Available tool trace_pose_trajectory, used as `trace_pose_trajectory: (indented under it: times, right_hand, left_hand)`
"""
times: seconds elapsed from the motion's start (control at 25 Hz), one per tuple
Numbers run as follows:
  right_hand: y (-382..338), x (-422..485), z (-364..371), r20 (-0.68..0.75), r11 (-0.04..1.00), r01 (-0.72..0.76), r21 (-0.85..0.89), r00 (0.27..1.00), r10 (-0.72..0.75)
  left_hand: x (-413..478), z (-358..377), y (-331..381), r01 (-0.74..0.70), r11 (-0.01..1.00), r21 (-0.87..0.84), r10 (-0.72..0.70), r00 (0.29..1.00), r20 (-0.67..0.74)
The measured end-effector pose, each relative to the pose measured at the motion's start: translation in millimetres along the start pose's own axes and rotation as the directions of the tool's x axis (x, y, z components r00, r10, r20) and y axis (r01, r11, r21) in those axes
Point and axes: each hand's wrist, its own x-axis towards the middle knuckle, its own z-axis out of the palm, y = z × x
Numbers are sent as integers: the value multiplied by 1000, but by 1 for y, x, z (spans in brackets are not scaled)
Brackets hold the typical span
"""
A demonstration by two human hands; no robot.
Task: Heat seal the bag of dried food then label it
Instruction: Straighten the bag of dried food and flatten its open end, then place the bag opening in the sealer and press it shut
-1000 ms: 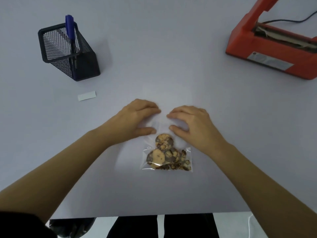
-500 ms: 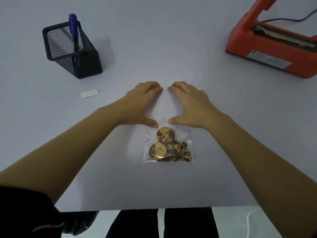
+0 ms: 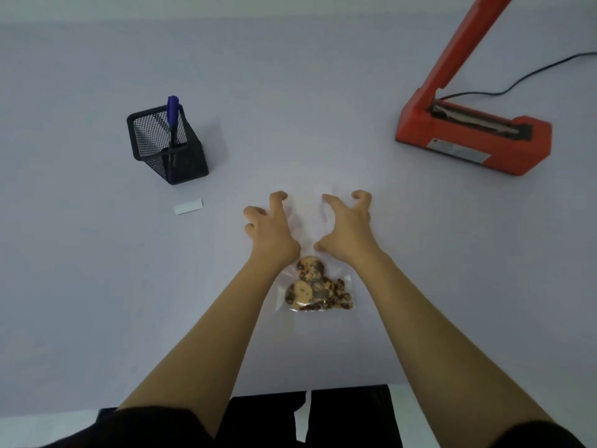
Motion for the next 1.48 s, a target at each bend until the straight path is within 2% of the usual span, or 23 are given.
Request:
trace_pose_trajectory:
  times: [0.16,0.28,0.36,0.48,0.72,0.84,0.96,1.24,1.48]
  right_hand:
    - [3,-6,3,-22,985,47,167,999,-44]
    - [9,-17,1,-57,924,10,383,998,13]
    - [14,-24,-3,-77,838,-6,546,995,57]
    - [26,-30,-21,-121,752,38,658,991,55]
    - [65,-33,-87,-104,669,90,738,994,-20]
    - [92,-26,-124,-137,648,111,753,991,-11]
    - [114,-15,-156,-150,604,70,794,985,83]
    - [153,10,-195,-149,509,-3,861,955,258]
    - [164,16,-206,-129,307,-1,952,906,402]
  left_hand:
    - [-1,-6,-11,-147,985,-85,154,985,76]
    - [-7,-12,-14,-258,963,-82,267,955,127]
    - [-10,-15,-17,-222,945,-238,259,956,138]
    - [-16,-18,-10,-130,840,-527,235,963,136]
    - [-17,-15,53,-159,727,-667,357,918,170]
    - [-11,2,90,-87,726,-682,314,924,216]
    - [-2,28,125,-11,698,-716,269,931,247]
    - [7,73,182,-50,725,-687,209,966,150]
    - [6,98,207,9,690,-724,124,984,131]
